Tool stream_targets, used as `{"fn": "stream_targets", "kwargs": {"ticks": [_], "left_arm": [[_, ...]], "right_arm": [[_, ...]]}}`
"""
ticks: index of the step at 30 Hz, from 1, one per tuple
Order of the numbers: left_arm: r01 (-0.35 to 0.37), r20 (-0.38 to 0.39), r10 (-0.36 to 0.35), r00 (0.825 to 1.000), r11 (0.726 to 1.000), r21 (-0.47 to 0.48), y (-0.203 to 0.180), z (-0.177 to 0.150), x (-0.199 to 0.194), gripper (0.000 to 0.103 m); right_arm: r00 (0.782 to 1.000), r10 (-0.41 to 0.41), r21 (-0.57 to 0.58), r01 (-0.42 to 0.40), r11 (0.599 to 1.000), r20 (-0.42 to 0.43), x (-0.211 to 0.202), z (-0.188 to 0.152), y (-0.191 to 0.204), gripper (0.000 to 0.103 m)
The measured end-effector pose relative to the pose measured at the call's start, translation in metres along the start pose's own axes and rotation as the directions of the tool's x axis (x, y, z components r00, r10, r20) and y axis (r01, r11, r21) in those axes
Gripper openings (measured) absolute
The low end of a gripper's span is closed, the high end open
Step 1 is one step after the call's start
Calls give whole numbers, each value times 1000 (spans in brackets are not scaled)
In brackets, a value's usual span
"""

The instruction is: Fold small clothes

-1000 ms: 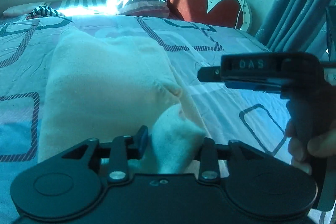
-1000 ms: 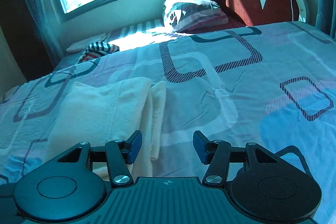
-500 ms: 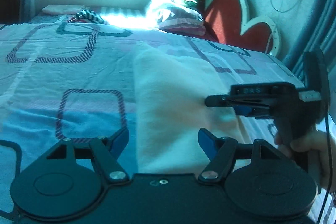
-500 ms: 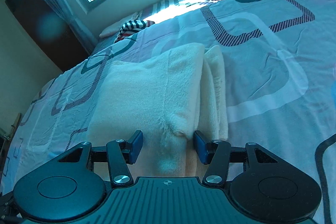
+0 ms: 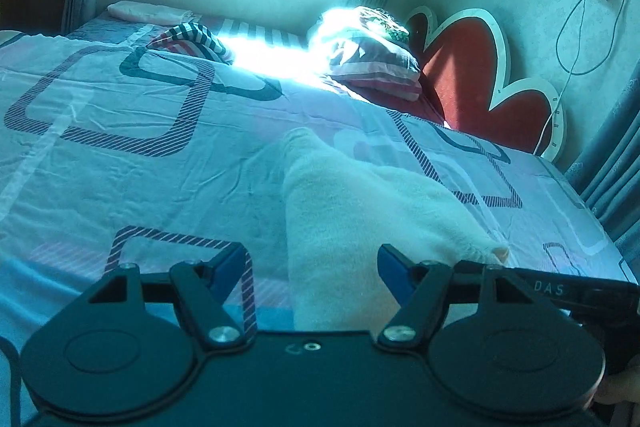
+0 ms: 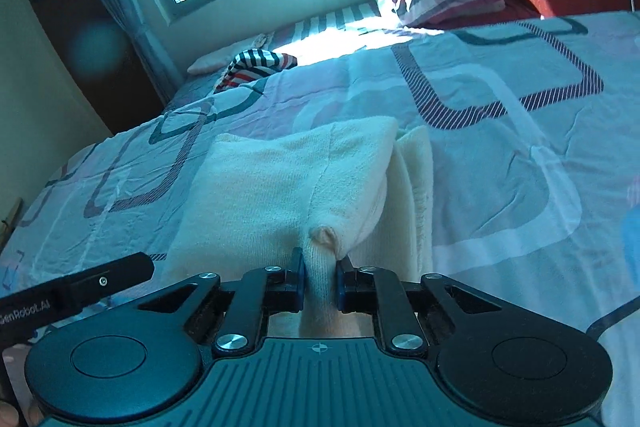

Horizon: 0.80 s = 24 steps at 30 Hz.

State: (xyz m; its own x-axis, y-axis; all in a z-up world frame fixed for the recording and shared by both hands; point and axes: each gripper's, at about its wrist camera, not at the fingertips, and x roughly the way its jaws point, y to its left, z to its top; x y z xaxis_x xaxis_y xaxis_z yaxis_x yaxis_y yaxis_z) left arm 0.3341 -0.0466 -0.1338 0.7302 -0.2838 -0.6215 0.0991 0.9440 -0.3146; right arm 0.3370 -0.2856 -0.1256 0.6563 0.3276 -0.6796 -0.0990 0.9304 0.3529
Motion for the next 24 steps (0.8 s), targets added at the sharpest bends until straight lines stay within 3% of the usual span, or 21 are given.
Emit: {"fn": "stream_targets", "kwargs": {"ticks": [5, 11, 19, 24], "left_arm": [[32, -17, -31, 999, 999, 36, -15, 0, 14, 71], [44, -103, -40, 994, 999, 32, -17, -10, 38, 71], [42, -148, -38, 988, 999, 24, -11, -13, 47, 73], [43, -158, -37, 987, 998, 34, -13, -13, 47, 73]], "right_arm": [[999, -43, 56, 43, 997, -13, -5, -5, -26, 8], [997, -63, 81, 65, 995, -36, -7, -14, -32, 7], [997, 22, 167, -11, 986, -68, -27, -21, -41, 10], [992, 25, 154, -5, 988, -128, -36, -42, -38, 10]]}}
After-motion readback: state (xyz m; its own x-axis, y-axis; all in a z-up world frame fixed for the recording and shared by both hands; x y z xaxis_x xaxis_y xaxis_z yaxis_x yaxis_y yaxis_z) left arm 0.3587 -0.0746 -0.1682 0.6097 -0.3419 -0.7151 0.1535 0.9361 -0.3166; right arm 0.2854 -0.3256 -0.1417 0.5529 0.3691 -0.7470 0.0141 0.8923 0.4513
